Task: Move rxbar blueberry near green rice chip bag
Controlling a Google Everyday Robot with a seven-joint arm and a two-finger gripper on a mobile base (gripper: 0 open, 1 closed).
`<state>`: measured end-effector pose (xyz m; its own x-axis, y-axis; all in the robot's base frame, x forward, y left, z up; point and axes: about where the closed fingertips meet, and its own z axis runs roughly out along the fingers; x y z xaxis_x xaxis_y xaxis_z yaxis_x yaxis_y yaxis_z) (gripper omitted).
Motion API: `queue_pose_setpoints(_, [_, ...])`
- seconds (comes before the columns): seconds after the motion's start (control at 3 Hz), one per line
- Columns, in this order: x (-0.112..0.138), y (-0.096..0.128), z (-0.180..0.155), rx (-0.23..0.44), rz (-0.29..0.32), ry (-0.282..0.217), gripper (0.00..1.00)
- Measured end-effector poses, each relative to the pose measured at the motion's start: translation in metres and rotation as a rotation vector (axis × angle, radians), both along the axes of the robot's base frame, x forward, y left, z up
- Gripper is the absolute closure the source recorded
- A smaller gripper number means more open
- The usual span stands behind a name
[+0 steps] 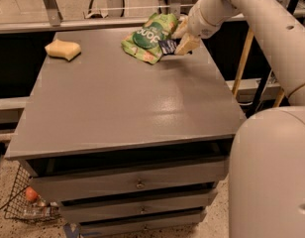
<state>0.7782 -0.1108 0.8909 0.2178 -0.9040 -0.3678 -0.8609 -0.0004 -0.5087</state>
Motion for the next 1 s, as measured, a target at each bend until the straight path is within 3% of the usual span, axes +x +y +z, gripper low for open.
queue_pose_setpoints(0.67, [0.015, 0.014, -0.023, 0.033, -0.032, -0.024, 1.0])
queue_pose_setpoints(1.0, [0.015, 0.016, -0.026, 0.033, -0.028, -0.02, 0.82])
